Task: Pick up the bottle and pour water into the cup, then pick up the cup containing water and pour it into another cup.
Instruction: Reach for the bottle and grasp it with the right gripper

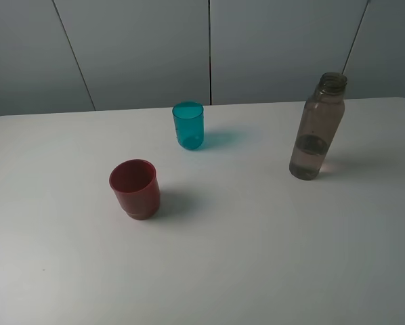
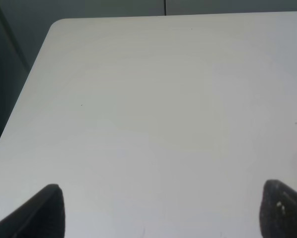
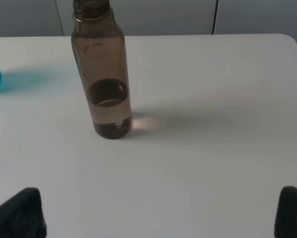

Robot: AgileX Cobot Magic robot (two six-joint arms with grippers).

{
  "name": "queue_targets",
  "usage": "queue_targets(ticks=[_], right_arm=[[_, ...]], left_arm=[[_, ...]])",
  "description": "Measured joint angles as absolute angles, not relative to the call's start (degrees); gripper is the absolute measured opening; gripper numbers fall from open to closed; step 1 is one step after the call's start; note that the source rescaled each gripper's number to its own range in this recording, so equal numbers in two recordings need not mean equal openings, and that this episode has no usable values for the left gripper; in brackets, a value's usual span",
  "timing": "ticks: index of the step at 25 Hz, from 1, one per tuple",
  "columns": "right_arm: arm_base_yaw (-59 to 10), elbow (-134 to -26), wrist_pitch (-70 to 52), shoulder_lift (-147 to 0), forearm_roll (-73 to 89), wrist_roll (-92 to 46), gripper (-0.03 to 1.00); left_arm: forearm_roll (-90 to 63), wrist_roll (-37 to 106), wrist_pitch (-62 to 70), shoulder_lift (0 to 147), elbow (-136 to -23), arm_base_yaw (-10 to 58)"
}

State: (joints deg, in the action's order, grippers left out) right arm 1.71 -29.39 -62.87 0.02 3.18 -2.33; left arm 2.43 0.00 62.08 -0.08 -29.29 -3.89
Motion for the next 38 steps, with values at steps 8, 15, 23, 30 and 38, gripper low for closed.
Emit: queue_targets(ticks=[8,15,23,30,38], right_arm=[[1.71,-29.39,-62.87,0.02,3.18,-2.33,1.00],[1.71,-29.39,-62.87,0.02,3.18,-2.33,1.00],[1.71,-29.39,-62.87,0.02,3.18,-2.33,1.00],[1.71,-29.39,-62.87,0.02,3.18,-2.33,1.00],[1.71,-29.39,-62.87,0.02,4.59,-2.12,1.00]], left_arm=[[2.43,0.00,62.08,-0.08,-29.29,-3.89],[2.43,0.00,62.08,-0.08,-29.29,-3.89],[2.43,0.00,62.08,-0.08,-29.29,-3.89],[2.43,0.00,62.08,-0.08,-29.29,-3.89],[2.43,0.40,62.08,-0.08,-29.29,-3.89]])
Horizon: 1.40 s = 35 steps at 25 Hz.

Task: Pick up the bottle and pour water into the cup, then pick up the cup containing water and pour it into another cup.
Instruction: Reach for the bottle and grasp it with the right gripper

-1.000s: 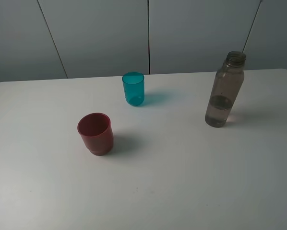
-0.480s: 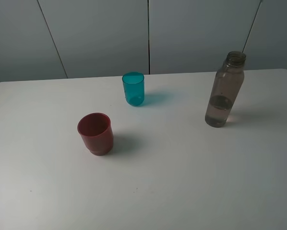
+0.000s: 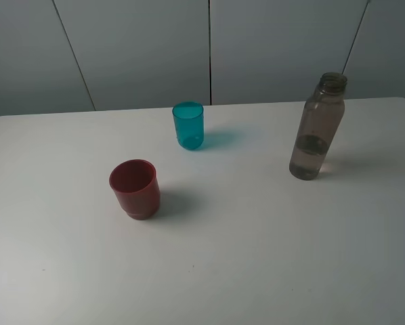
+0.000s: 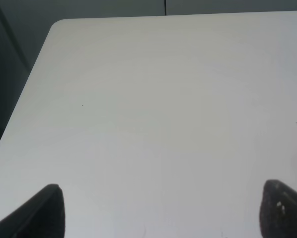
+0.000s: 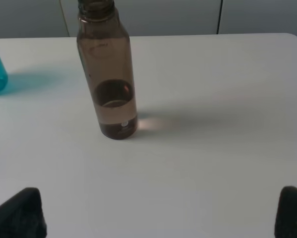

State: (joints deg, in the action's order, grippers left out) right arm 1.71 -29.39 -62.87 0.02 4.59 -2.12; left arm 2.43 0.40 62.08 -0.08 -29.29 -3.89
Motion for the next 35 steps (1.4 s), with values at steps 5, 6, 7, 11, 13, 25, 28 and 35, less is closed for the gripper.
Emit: queue_targets(ticks=[5,6,7,11,13,25,28,35], right_arm=[[1.71,-30.10,-63.16,-1.56,5.29,-2.06,1.00],[1.71,-30.75,-63.16,-3.43,5.29,-1.96,1.00],[1.71,-31.71,-63.00,-5.69,4.94,-1.98,1.00],[1.71,-36.85,-57.92,-15.37,3.78,-1.50,1.00],[1.71,-39.51,-53.66,-19.81,3.78,-1.53,1.00],[-0.79,-43.08,-36.08,-42.88,12.57,-13.73,1.00],[-7.00,-39.90,-31.33,-46.48,12.57,-16.44,1.00],[-14.11,-29.42,-18.28,-54.13,12.57,-19.02,1.00]], left_arm=[[2.43,0.40,62.08,-0.08,-29.29,-3.89],[2.43,0.00,62.08,-0.08,-29.29,-3.89],[2.43,0.00,62.08,-0.08,-29.29,-3.89],[2.43,0.40,62.08,-0.08,-29.29,-3.89],[2.43,0.40,62.08,-0.08,-29.29,-3.89],[2.43,0.00,62.08,-0.08,-29.29,-3.89],[2.54,0.00,62.08,-0.08,-29.29,-3.89],[2.54,0.40,62.08,-0.08,-29.29,-3.89]])
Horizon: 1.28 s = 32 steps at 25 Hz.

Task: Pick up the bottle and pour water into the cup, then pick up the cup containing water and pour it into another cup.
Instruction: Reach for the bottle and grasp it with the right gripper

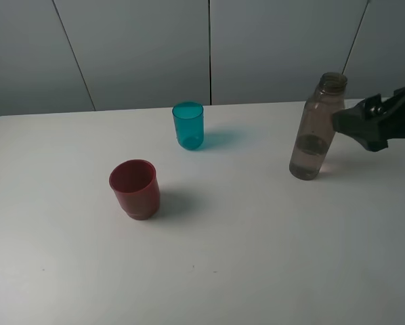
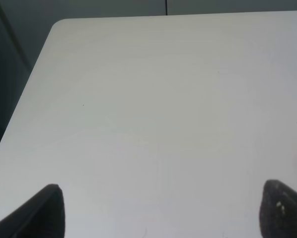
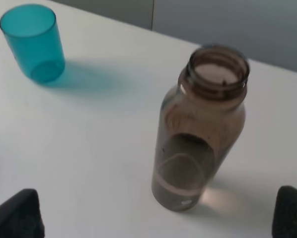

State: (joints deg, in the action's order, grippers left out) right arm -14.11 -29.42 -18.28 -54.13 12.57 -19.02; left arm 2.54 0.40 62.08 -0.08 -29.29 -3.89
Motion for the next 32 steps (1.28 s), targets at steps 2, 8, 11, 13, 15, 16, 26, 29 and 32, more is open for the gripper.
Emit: queue_targets(ticks=[2,8,11,13,15,16,26,29,32], right_arm=[[-14.24,-26.64,-13.86,-56.51,12.57,-18.30,1.00],[-14.24,-21.10,-1.50,-65.20,12.57,-13.22,1.00],[-14.24,-20.39,4.10,-69.55,12.57,-9.87,1.00],[-14.24,-20.39,6.28,-72.13,12.57,-8.98,1.00],[-14.24,-20.28,7.71,-75.11,12.57,-8.77,1.00],[-14.24,-20.28,8.35,-76.31,12.57,-8.63,1.00],[-14.24,-20.15,20.55,-89.97,8.47,-3.58,1.00],[-14.24,-20.02,25.54,-94.02,5.13,-0.73,1.00],[-14.24,-19.94,31.06,-97.77,1.85,2.31,1.00]], left_arm=[[2.65,0.40,62.08,-0.08,-29.29,-3.89],[2.65,0.40,62.08,-0.08,-29.29,-3.89],[2.65,0.40,62.08,-0.08,-29.29,-3.89],[2.65,0.40,62.08,-0.08,-29.29,-3.89],[2.65,0.40,62.08,-0.08,-29.29,-3.89],[2.65,0.40,62.08,-0.08,-29.29,-3.89],[2.65,0.40,62.08,-0.08,-29.29,-3.89],[2.65,0.40,62.08,-0.08,-29.29,-3.89],[2.65,0.40,62.08,-0.08,-29.29,-3.89]])
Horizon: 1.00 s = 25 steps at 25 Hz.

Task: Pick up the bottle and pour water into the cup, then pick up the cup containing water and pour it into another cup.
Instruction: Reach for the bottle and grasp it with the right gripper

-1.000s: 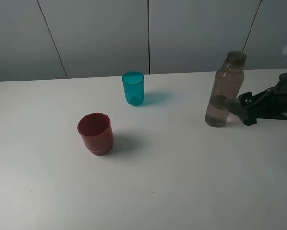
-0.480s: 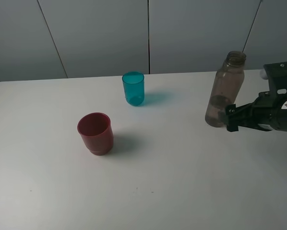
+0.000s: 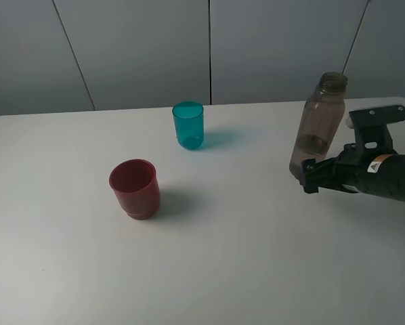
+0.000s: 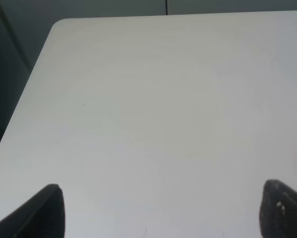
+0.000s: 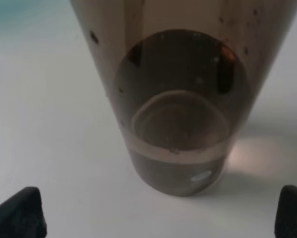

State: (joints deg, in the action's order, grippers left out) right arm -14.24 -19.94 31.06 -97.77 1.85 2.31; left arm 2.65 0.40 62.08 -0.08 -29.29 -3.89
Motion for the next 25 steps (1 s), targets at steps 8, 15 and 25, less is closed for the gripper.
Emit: queue_targets(ticks=[8,15,25], right_arm=[[-14.24,-19.94,40.62,-103.60,-0.61,4.97,1.00],[-14.24,-19.94,45.70,-104.46,2.28,2.98,1.00],[-14.24,-19.94,55.54,-108.02,2.75,0.00,1.00]], left_arm=[[2.65,0.40,62.08,-0.08,-29.29,-3.89],[2.77,0.40,62.08,-0.08,-29.29,-3.89],[2.86,0.40,62.08,-0.08,-29.29,-3.89]])
